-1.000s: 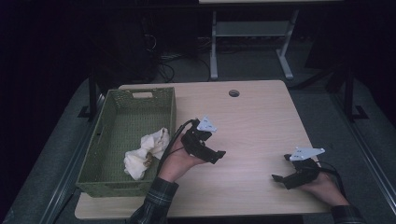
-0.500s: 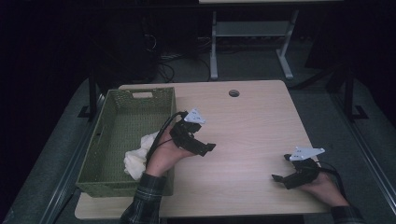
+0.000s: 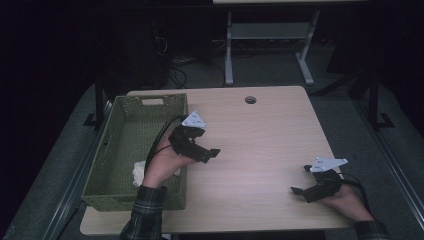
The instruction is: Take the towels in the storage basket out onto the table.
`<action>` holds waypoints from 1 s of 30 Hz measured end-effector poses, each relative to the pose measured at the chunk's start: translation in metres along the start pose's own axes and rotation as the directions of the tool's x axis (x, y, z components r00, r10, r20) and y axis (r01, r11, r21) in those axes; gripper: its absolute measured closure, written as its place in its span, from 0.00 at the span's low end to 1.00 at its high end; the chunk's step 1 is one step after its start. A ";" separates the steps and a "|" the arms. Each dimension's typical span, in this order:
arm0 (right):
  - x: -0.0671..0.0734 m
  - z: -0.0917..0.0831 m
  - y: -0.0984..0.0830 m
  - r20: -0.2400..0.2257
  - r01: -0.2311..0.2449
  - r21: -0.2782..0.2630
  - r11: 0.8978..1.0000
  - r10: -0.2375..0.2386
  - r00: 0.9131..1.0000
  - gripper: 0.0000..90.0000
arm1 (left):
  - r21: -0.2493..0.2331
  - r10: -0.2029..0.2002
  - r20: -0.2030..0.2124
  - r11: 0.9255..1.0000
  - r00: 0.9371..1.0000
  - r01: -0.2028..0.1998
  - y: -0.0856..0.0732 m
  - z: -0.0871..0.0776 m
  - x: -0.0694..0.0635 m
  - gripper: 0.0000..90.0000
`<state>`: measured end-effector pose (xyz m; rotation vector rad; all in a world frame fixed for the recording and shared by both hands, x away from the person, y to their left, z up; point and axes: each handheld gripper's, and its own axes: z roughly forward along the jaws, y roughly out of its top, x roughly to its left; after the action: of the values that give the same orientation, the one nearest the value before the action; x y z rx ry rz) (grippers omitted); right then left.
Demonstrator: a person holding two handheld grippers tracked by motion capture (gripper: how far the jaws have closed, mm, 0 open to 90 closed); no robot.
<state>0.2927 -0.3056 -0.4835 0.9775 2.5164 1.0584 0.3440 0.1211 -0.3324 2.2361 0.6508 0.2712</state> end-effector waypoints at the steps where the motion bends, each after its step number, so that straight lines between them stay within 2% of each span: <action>1: 0.000 0.000 0.000 0.000 0.000 0.000 1.000 0.000 1.000 0.02 | -0.002 -0.003 -0.002 1.000 1.000 0.003 -0.001 -0.002 0.001 0.16; 10: 0.000 0.000 0.000 -0.001 0.000 0.000 1.000 0.000 1.000 0.02 | -0.019 -0.028 -0.040 0.999 0.999 0.027 -0.010 -0.021 0.014 0.16; 17: 0.000 0.000 0.000 -0.001 0.000 0.000 1.000 0.000 1.000 0.02 | -0.016 -0.068 -0.087 0.998 0.994 0.067 -0.024 -0.034 0.029 0.18; 24: 0.000 0.000 0.000 -0.001 0.001 0.000 1.000 -0.001 1.000 0.02 | -0.025 -0.106 -0.143 0.994 0.984 0.103 -0.040 -0.049 0.043 0.18; 30: 0.000 0.000 0.000 -0.001 0.001 0.000 1.000 -0.001 1.000 0.02 | -0.021 -0.134 -0.181 0.991 0.974 0.132 -0.053 -0.056 0.052 0.18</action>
<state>0.2928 -0.3056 -0.4835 0.9760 2.5176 1.0587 0.3469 0.2140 -0.3346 2.1639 0.8914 0.4142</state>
